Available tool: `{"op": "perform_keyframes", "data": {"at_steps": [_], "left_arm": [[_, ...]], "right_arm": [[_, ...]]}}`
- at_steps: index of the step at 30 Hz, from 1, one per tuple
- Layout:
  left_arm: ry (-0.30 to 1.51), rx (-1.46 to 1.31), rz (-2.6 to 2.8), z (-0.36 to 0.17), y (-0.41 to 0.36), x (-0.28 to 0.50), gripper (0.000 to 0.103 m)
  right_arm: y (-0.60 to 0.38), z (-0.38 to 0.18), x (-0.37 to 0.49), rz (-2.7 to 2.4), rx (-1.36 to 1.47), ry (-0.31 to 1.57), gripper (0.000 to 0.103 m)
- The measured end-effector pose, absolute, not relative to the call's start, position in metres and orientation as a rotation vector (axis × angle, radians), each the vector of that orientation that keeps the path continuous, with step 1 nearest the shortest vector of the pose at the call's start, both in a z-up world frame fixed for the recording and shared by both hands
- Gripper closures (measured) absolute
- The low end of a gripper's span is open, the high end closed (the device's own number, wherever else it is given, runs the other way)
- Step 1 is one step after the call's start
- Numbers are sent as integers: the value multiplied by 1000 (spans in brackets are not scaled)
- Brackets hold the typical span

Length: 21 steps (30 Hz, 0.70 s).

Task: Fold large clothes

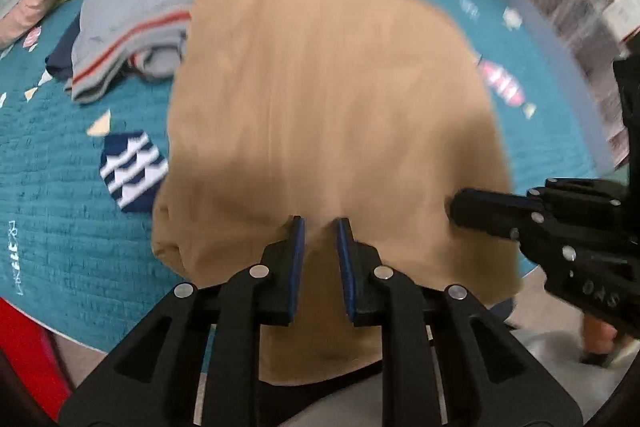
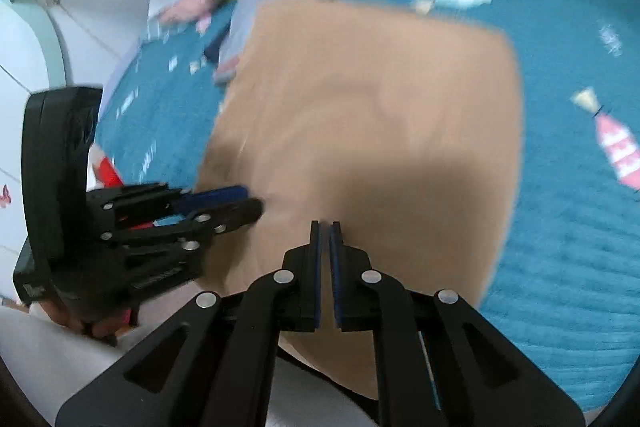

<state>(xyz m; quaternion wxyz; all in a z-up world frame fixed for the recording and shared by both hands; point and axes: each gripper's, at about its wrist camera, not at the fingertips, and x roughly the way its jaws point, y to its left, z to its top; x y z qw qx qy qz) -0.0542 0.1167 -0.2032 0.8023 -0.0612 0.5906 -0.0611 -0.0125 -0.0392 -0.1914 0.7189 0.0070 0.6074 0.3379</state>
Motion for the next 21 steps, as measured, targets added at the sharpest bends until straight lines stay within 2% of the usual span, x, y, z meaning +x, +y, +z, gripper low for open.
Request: {"op": "perform_keyframes", "data": {"at_steps": [1, 4, 8, 10, 12, 13, 14, 15, 16, 17, 21], "left_arm": [[1287, -132, -139, -209, 119, -60, 87], [1340, -156, -153, -218, 132, -75, 87], [1395, -186, -115, -221, 160, -95, 86], [1383, -202, -111, -211, 174, -98, 85], [1368, -145, -65, -201, 186, -98, 62], [1357, -119, -46, -195, 192, -97, 36], [1340, -119, -51, -191, 197, -96, 25], [1310, -142, -76, -186, 205, -94, 22], [1287, -175, -106, -183, 212, -92, 16], [1272, -213, -130, -182, 220, -87, 11], [1263, -348, -202, -194, 234, -55, 11]], "right_arm": [[-43, -202, -17, 743, 5, 1392, 100], [-69, -219, -26, 719, 59, 1499, 100], [-108, -221, -24, 657, 214, 1569, 100], [-117, -216, -23, 621, 202, 1570, 100], [-122, -205, -27, 595, 113, 1551, 99], [-124, -200, -28, 612, 83, 1545, 92], [-127, -194, -26, 634, 76, 1534, 85], [-129, -191, -26, 643, 78, 1522, 58], [-133, -185, -23, 644, 89, 1492, 23], [-137, -179, -18, 634, 107, 1449, 14], [-140, -176, 6, 634, 186, 1387, 10]]}}
